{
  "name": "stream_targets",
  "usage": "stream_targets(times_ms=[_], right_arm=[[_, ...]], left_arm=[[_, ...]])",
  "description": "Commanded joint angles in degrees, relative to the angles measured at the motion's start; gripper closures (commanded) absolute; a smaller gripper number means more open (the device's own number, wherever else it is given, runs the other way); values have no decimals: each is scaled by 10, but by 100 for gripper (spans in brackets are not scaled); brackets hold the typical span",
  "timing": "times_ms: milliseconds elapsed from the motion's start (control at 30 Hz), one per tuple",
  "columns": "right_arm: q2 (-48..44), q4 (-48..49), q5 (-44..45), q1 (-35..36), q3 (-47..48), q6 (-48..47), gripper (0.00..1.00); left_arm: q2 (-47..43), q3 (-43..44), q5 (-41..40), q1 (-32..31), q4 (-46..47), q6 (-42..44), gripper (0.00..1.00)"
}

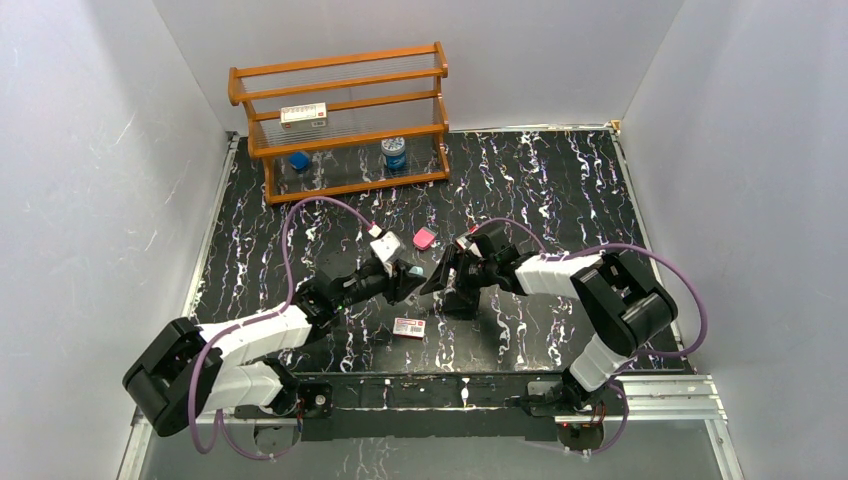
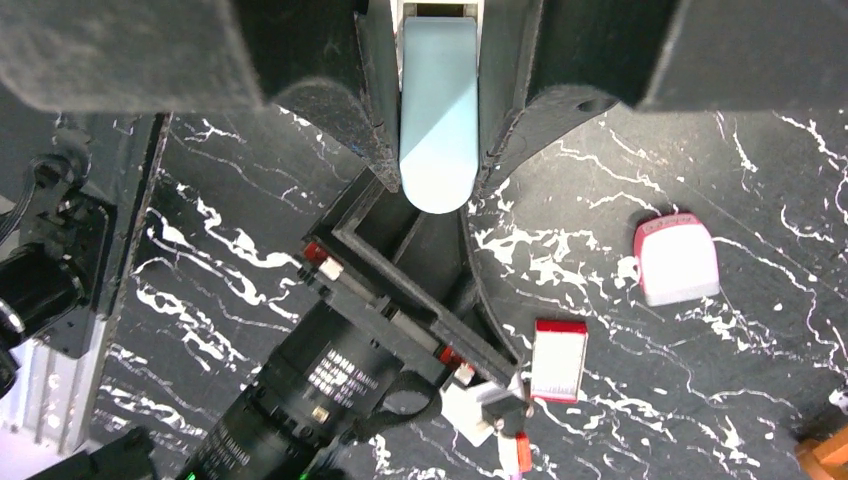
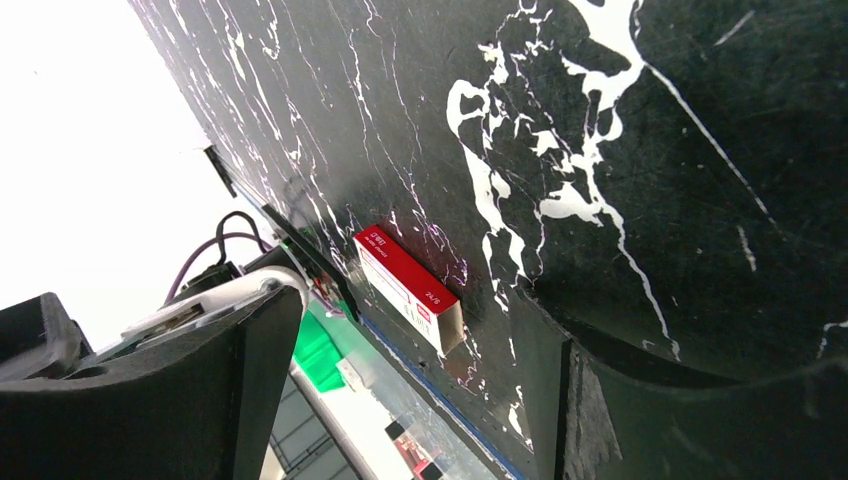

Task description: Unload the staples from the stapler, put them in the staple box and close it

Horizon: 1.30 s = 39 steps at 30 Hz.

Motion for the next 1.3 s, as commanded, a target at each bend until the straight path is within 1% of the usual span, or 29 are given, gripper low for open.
stream_targets(times_ms=[0, 167, 400, 567, 700, 867, 1000, 1100, 1267], right_arm=[[-26, -40, 35, 4, 15, -22, 14], [-61, -106, 73, 4, 28, -55, 13], [-98, -164, 97, 4, 36, -90, 11], [-146, -155, 110, 4, 16, -88, 11], [-189, -168, 126, 4, 5, -90, 10], [-256, -229, 199, 4, -5, -91, 9], [-323, -283, 293, 3, -17, -72, 9], [-377, -320, 366, 3, -31, -44, 8], [-432, -350, 420, 3, -59, -22, 7]], left_arm=[[-26, 28, -14, 4, -66, 48, 100], [-46, 46, -29, 4, -143, 100, 100], [-64, 50, -40, 11, -194, 134, 100], [-54, 62, -38, 15, -217, 155, 100], [-17, 93, -16, 17, -245, 183, 100], [47, 150, 41, 16, -277, 210, 100], [93, 179, 80, 17, -277, 219, 100], [132, 213, 107, 16, -299, 233, 100], [180, 261, 112, 12, -335, 255, 100]])
